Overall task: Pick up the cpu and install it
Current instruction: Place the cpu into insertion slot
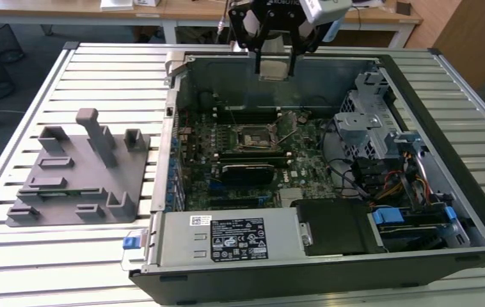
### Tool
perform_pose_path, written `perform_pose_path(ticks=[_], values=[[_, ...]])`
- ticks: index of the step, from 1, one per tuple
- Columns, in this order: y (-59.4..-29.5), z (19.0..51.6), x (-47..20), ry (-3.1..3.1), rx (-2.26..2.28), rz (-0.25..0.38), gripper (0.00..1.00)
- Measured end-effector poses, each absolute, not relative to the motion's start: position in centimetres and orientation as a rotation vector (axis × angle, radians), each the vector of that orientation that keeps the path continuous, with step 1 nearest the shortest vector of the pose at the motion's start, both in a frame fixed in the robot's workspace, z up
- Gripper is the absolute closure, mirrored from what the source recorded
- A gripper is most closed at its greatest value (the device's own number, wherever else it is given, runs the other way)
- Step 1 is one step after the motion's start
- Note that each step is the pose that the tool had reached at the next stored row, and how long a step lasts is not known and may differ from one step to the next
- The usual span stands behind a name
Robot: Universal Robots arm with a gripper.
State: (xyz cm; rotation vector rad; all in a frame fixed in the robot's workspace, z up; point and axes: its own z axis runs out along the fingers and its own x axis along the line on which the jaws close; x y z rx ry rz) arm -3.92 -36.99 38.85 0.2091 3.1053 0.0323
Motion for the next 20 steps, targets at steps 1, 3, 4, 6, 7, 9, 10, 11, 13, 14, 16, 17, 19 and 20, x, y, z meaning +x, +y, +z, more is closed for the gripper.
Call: perform_pose_path(ticks=[1,3,4,6,7,9,10,11,13,14,16,17,19,20], values=[[-36.98,38.83,-3.92,3.104,0.226,0.032,0.46],[-36.97,38.81,-3.92,3.100,0.261,0.031,0.46],[-36.97,38.81,-3.92,3.097,0.281,0.030,0.46],[-36.96,38.80,-3.92,3.092,0.323,0.029,0.46],[-36.95,38.79,-3.92,3.090,0.342,0.028,0.46],[-36.95,38.78,-3.92,3.086,0.374,0.027,0.46],[-36.95,38.77,-3.92,3.085,0.383,0.027,0.46],[-36.94,38.76,-3.91,3.083,0.392,0.027,0.46],[-36.94,38.75,-3.88,3.080,0.413,0.026,0.46],[-36.94,38.75,-3.84,3.079,0.420,0.026,0.46],[-36.94,38.75,-3.77,3.079,0.424,0.025,0.46],[-36.94,38.75,-3.75,3.078,0.427,0.025,0.46],[-36.94,38.74,-3.74,3.076,0.443,0.025,0.46],[-36.94,38.73,-3.74,3.074,0.456,0.024,0.46]])
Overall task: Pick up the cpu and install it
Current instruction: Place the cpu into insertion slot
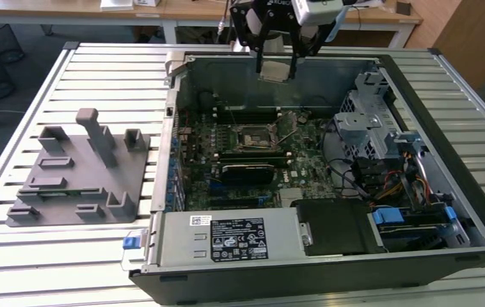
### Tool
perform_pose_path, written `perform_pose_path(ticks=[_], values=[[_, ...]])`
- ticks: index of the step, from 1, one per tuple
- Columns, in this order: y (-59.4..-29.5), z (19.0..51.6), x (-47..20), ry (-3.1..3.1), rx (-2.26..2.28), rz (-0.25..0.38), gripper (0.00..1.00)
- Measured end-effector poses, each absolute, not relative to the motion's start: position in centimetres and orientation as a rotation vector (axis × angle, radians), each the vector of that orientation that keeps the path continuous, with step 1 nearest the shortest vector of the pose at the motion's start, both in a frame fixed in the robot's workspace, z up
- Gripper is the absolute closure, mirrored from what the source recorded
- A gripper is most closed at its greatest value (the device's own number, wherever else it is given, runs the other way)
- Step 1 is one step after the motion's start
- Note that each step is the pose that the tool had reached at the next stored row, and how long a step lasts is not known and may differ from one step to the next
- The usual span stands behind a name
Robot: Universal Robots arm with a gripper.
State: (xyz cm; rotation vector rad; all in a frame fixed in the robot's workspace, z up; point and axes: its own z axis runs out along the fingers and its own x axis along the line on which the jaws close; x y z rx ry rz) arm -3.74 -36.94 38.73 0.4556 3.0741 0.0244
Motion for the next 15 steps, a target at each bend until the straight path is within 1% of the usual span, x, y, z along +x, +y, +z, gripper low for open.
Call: perform_pose_path(ticks=[15], values=[[-36.94,38.59,-3.74,3.041,0.636,0.021,0.46]])
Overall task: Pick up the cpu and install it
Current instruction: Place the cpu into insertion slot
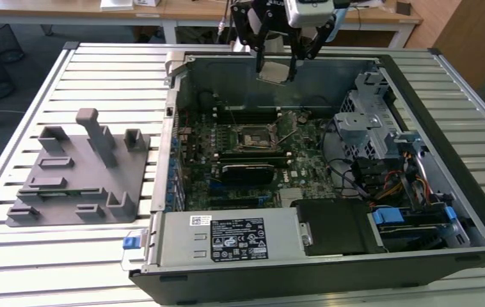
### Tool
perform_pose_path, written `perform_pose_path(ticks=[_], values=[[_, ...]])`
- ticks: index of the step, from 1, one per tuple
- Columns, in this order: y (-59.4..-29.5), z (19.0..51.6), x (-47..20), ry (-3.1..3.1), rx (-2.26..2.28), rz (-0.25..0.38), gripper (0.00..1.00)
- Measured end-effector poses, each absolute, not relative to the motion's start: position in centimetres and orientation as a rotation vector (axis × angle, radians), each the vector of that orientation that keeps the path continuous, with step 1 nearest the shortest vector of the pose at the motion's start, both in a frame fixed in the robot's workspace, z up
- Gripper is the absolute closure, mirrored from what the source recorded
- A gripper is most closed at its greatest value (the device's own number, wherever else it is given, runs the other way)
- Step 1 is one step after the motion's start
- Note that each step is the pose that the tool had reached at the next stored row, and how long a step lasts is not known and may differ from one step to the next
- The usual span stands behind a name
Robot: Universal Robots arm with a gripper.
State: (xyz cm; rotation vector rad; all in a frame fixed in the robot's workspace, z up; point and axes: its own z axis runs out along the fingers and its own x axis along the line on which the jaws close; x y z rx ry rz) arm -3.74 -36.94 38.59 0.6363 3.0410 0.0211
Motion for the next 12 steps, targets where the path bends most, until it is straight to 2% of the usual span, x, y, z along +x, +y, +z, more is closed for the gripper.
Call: perform_pose_path(ticks=[12], values=[[-36.94,38.49,-3.74,2.998,0.812,0.018,0.46]])
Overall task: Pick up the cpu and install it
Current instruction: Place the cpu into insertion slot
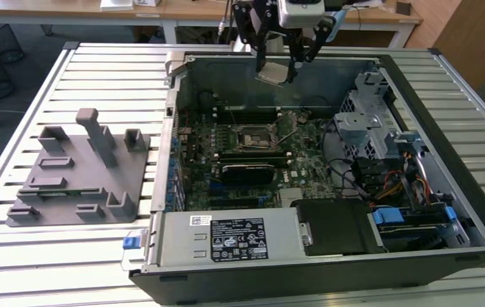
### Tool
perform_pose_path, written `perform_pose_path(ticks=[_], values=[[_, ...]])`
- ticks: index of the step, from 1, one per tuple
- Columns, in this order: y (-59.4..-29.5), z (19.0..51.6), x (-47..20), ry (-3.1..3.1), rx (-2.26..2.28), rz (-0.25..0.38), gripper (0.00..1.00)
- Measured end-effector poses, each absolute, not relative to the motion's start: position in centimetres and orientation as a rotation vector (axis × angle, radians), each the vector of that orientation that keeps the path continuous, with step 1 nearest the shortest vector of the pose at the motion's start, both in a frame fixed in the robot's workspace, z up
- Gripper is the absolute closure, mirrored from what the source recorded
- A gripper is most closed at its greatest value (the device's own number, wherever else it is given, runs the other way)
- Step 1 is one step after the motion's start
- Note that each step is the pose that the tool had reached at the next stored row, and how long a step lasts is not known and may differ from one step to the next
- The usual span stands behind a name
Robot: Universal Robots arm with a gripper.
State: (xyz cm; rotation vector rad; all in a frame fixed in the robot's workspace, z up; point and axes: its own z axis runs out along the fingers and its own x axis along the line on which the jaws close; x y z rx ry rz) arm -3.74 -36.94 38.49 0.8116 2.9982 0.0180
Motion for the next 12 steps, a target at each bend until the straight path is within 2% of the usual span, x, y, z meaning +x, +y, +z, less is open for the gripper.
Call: perform_pose_path(ticks=[12], values=[[-36.94,38.25,-3.74,2.911,1.082,0.013,0.46]])
